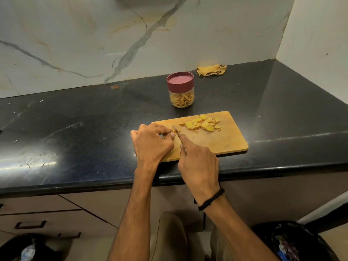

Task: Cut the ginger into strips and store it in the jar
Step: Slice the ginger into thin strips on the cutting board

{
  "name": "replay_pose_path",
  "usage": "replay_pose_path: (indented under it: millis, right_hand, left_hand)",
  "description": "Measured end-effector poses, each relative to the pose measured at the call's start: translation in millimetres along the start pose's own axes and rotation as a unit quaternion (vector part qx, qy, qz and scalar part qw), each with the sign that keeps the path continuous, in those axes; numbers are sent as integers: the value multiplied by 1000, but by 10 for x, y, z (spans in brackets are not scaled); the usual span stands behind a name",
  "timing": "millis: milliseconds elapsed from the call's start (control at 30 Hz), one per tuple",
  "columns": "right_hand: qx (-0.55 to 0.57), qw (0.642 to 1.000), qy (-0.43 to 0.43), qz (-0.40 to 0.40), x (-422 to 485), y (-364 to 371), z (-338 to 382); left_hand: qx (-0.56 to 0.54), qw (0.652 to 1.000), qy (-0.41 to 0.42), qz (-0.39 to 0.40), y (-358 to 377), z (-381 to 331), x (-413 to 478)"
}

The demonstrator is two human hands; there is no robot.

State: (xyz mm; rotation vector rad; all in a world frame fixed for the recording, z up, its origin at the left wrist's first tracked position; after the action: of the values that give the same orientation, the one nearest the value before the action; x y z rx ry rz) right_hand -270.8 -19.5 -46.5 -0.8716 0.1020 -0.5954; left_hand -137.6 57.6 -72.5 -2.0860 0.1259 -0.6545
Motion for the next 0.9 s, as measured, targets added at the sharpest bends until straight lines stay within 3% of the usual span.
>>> replay_pose_path:
  millis: [633,900]
  right_hand:
    - [-79,995,34,48,-439,-106,17]
    - [-21,999,28,9,-185,-152,90]
  left_hand:
    - [84,996,6,-22,-20,-41,-13]
    - [-16,999,-22,20,12,44,24]
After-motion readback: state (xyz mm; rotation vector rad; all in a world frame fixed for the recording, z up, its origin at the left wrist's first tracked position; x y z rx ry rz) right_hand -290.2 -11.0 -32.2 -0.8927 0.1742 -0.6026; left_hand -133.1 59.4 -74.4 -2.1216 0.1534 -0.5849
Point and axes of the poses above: each hand's wrist, its own x-axis towards the middle knuckle, its own y-axis out of the palm, z = x × y, the point moved 2 cm from there along x, towards the middle knuckle, and after that the axes turned 9 degrees about x, right-handed, at the moved point
